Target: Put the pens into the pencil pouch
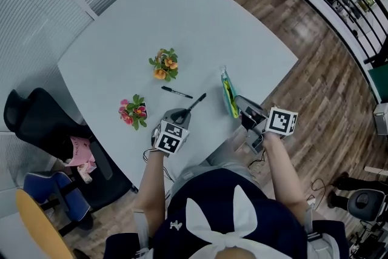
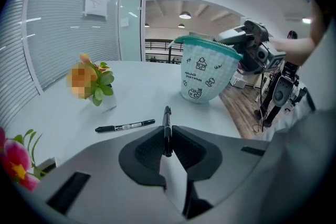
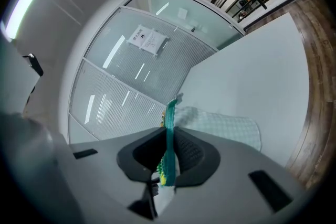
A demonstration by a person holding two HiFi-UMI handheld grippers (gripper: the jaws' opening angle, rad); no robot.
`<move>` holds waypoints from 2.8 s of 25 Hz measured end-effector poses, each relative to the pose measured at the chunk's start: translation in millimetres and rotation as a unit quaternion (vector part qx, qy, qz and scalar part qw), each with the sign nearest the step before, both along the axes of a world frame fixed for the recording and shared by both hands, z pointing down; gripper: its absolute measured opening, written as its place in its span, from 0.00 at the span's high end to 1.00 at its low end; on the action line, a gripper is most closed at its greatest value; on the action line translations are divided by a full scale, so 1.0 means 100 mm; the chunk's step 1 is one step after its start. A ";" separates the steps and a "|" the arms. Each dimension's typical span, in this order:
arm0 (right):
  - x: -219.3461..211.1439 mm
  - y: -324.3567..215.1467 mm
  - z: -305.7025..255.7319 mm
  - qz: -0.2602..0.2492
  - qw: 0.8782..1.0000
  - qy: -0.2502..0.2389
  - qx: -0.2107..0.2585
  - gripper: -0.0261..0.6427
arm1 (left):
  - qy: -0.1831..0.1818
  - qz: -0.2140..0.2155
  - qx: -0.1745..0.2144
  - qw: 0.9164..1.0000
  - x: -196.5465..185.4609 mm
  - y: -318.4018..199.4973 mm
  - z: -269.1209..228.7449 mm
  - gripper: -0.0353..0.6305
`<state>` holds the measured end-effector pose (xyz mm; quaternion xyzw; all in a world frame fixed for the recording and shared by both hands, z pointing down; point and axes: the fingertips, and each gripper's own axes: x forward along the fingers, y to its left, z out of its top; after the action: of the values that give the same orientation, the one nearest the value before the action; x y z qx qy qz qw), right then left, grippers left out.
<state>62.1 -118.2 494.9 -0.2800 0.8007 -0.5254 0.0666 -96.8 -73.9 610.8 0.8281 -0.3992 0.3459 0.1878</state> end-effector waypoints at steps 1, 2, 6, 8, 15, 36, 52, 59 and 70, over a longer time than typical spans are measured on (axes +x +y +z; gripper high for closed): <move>0.01 0.01 0.01 -0.001 1.000 0.004 0.000 0.89 | 0.009 -0.004 0.003 1.000 0.00 0.00 -0.04 0.86; 0.02 0.02 0.02 -0.001 1.000 0.012 0.000 0.89 | 0.017 -0.010 0.006 1.000 -0.01 0.01 -0.07 0.86; 0.04 0.05 0.08 -0.005 0.999 0.049 0.004 0.89 | 0.041 -0.030 0.010 0.999 -0.02 0.03 -0.20 0.86; 0.02 0.07 0.09 -0.008 0.998 0.058 0.009 0.89 | 0.054 -0.039 0.013 0.998 -0.03 0.04 -0.27 0.86; 0.00 0.07 0.09 -0.009 0.997 0.074 0.019 0.89 | 0.100 -0.066 0.029 0.992 -0.05 0.05 -0.55 0.86; 0.02 0.07 0.11 -0.003 0.996 0.088 0.024 0.89 | 0.178 -0.064 0.100 0.977 0.03 0.12 -1.51 0.86; 0.00 0.07 0.09 0.004 0.994 0.103 0.026 0.89 | 0.195 -0.004 0.116 0.974 0.29 0.33 -2.11 0.86; 0.03 0.06 0.10 0.007 0.994 0.105 0.027 0.89 | 0.137 0.045 0.096 0.985 0.55 0.43 -1.92 0.86; 0.01 0.11 0.11 -0.004 0.994 0.104 0.030 0.89 | 0.091 0.052 0.065 0.992 0.68 0.47 -1.69 0.86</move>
<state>62.7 -107.7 505.6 -0.3279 0.8198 -0.4694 -0.0107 -28.9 -26.8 441.7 0.8859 -0.3588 0.2520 0.1512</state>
